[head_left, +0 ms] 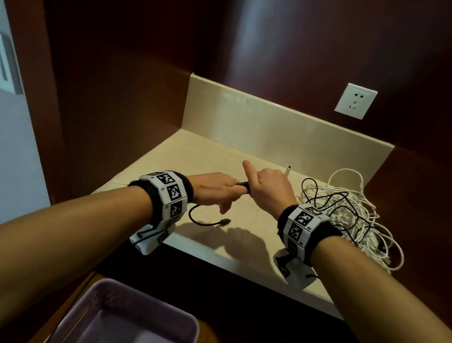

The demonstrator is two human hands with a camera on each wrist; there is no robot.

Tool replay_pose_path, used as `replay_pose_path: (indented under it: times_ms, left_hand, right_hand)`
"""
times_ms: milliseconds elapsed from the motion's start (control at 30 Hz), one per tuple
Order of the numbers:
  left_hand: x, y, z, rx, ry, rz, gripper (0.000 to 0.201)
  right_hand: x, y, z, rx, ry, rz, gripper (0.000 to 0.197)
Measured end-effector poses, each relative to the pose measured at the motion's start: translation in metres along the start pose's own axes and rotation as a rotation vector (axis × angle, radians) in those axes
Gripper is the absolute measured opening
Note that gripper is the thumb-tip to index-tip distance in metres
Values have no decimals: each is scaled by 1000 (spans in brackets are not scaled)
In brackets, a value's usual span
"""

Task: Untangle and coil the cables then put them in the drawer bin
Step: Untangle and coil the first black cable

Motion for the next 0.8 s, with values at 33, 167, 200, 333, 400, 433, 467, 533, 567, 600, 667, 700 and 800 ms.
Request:
replay_pose_path:
  times_ms: [33, 167, 200, 333, 400, 433, 467, 533, 567, 600, 667, 700, 800]
  left_hand:
    - [1, -1, 1, 8, 4, -6, 37]
    - [-2, -2, 5, 14, 18, -23, 36]
    - [-3, -2, 6, 15, 16, -19, 36]
    - [-5, -2, 8, 25, 61, -8, 35]
    - [-2, -2, 8, 22, 90, -32, 35]
    - [0, -1, 8, 18, 98, -47, 36]
    - [1, -2, 7, 12, 101, -62, 36]
    - [3, -1, 5, 2, 103, -86, 36]
    - [4, -1, 4, -1, 108, -89, 36]
    - [4, 0, 3, -9, 117, -83, 36]
    - [2, 1, 0, -33, 119, -58, 35]
    - [1, 1, -2, -43, 103, -44, 34]
    - [-3, 4, -7, -67, 42, -3, 33]
  right_hand:
    - [0, 0, 2, 5, -11, 12, 63]
    - [-4, 3, 7, 61, 94, 48, 67]
    - [-4, 4, 8, 74, 126, 50, 67]
    - [-4, 5, 11, 99, 187, 46, 64]
    - [-4, 4, 12, 113, 203, 51, 64]
    - [-3, 5, 12, 120, 214, 50, 64]
    - [-2, 5, 12, 126, 227, 46, 64]
    - [0, 6, 11, 130, 248, 34, 64]
    - [1, 6, 10, 132, 253, 31, 64]
    - [2, 5, 10, 134, 261, 26, 64]
    - [3, 6, 9, 140, 276, 16, 64]
    - [3, 7, 9, 143, 282, 15, 64]
    - [2, 9, 10, 166, 354, 48, 64]
Point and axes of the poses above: each hand's wrist, its own y-axis towards the middle knuckle, its own x-axis out of the palm, z = x × y, the point moved 8 cm from there along y, towards the middle knuckle, and after that the axes turned 11 degrees about y, right-handed, at the moved point
